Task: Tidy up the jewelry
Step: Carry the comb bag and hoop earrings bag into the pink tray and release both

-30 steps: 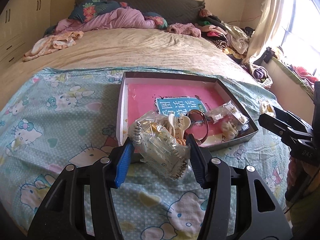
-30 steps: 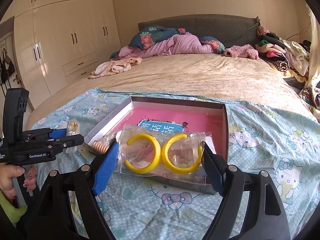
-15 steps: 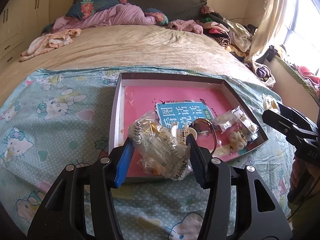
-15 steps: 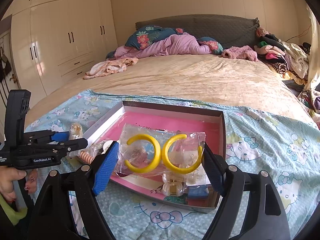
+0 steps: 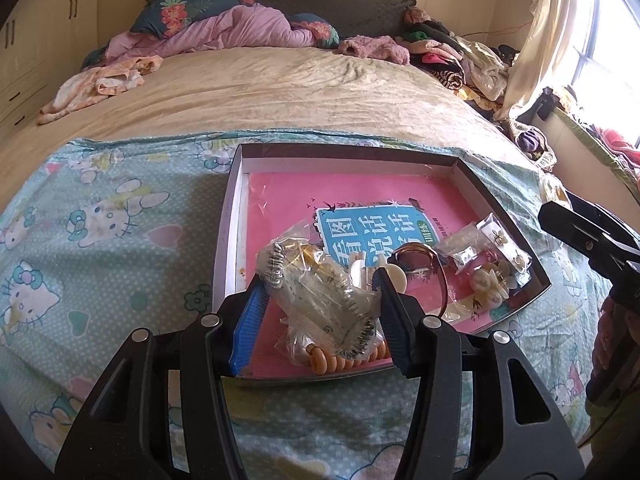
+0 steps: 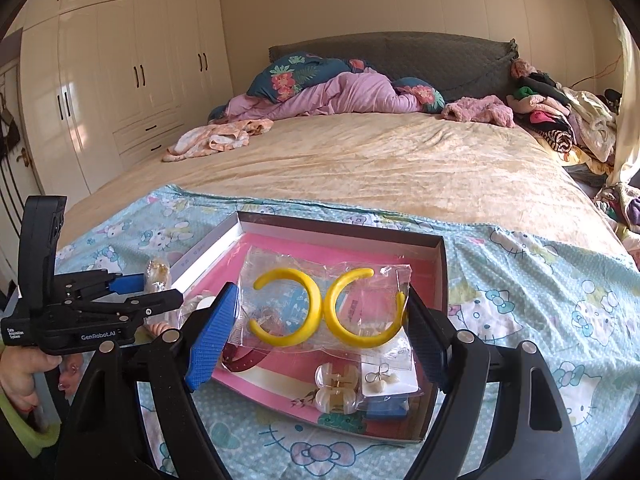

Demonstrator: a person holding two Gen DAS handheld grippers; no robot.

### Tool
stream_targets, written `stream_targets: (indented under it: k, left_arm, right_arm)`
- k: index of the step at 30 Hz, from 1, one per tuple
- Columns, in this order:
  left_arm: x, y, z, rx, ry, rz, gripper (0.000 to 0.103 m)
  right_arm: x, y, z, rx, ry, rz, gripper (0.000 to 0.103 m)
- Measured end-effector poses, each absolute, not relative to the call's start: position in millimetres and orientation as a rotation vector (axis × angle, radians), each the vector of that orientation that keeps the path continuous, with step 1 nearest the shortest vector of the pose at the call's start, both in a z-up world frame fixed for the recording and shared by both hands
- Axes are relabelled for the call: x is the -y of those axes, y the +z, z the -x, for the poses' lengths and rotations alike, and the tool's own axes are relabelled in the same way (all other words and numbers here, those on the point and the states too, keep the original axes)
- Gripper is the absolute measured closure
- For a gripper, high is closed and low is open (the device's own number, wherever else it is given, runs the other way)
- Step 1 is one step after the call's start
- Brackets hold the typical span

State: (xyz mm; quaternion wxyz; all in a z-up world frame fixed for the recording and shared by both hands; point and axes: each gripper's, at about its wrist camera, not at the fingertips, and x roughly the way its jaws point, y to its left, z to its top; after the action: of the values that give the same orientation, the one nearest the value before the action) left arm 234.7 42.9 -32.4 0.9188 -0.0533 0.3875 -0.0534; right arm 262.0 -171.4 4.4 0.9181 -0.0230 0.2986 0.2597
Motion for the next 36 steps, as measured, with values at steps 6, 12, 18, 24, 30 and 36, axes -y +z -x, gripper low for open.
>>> stream_targets:
  k: [6,12,18,24,30,36]
  left_arm:
    - [-45.7,-38.2,-236.6,-0.810,-0.102,0.111,0.058]
    - [-49.5,-42.2,-234.8,-0.816,-0.101,0.124,0.058]
    - [-52.8,-43.6,-234.0,-0.817,-0.101,0.134,0.058]
    - [-56.6,-44.7,-233.3,-0.818,-0.106,0.147,0.058]
    - [-57.0,-44.7,-233.6,-0.818,-0.107,0.151,0.058]
    - [-57.4,-44.6,-233.7,-0.819,-0.109,0.154,0.058]
  right_arm:
    - [168.8,-7.9,-263.3,-0.646,0.532,0.043,0.024]
    - [165.2,-24.2,-261.5,-0.683,0.530,0.048,0.024]
    - [158.2,-37.9,-260.5,-0.714,0.535,0.071,0.024]
    - [149.0,-45.2,-262.4,-0.735,0.534,0.099,0.024]
    - [142.7,-52.0,-266.0,-0.760,0.534,0.116,0.024]
    - [140.4,-54.1,-268.1,-0.765,0.530,0.117,0.022]
